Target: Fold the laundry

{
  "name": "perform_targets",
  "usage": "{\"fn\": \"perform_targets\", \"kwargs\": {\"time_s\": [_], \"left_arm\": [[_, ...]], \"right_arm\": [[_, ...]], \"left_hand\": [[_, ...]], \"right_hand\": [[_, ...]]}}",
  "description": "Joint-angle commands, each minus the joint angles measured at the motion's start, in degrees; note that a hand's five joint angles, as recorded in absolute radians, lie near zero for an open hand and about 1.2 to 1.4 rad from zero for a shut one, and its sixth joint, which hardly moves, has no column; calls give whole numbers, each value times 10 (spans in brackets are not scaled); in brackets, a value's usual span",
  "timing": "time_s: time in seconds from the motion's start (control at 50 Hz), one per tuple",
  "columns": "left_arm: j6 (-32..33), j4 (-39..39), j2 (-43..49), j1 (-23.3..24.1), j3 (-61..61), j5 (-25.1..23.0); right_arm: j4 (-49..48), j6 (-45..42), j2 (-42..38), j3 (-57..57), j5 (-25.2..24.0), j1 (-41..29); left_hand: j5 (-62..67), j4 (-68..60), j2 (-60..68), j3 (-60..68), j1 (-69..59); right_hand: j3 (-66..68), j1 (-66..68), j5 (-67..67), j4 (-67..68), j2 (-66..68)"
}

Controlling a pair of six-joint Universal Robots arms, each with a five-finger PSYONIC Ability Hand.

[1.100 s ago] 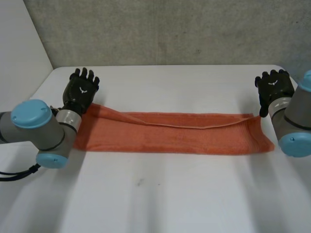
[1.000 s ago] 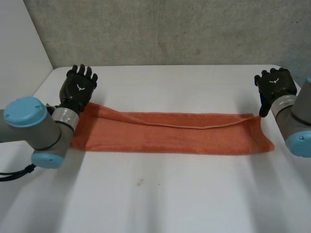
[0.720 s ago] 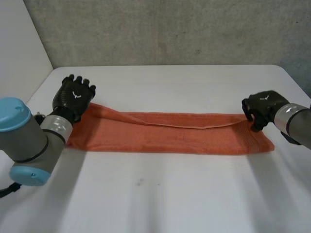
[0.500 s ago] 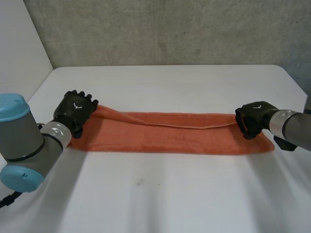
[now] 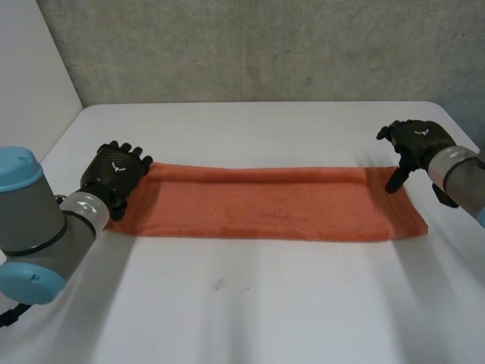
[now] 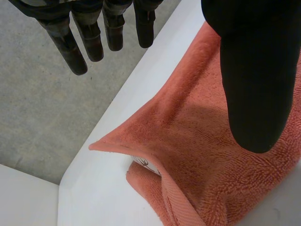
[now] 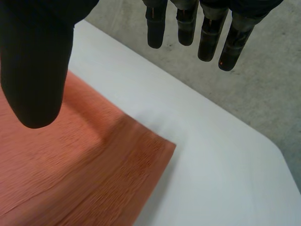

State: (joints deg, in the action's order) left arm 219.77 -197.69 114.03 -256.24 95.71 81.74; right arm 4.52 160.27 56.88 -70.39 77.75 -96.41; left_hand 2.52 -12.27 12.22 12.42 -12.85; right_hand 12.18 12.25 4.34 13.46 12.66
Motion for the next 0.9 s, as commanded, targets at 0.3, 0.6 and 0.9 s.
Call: {"fn": "perform_targets", "kwargs": {"time_s": [0.3, 0.6, 0.9], "left_arm": [[-18, -4, -12, 2, 28, 0], [-51, -3, -12, 3, 32, 0], [-51, -4, -12, 3, 42, -1]], "right_arm": [[-95, -117, 97, -289, -86, 98], [-167, -139, 62, -287, -85, 98], [-148, -137, 41, -267, -83, 135]], "left_hand": [[1, -3, 4, 2, 3], [1, -3, 4, 2, 3], [1, -3, 4, 2, 3]], "right_hand": [[172, 172, 151, 160, 168], [678, 677, 657, 665, 673], [344, 344, 323, 332, 340]]}}
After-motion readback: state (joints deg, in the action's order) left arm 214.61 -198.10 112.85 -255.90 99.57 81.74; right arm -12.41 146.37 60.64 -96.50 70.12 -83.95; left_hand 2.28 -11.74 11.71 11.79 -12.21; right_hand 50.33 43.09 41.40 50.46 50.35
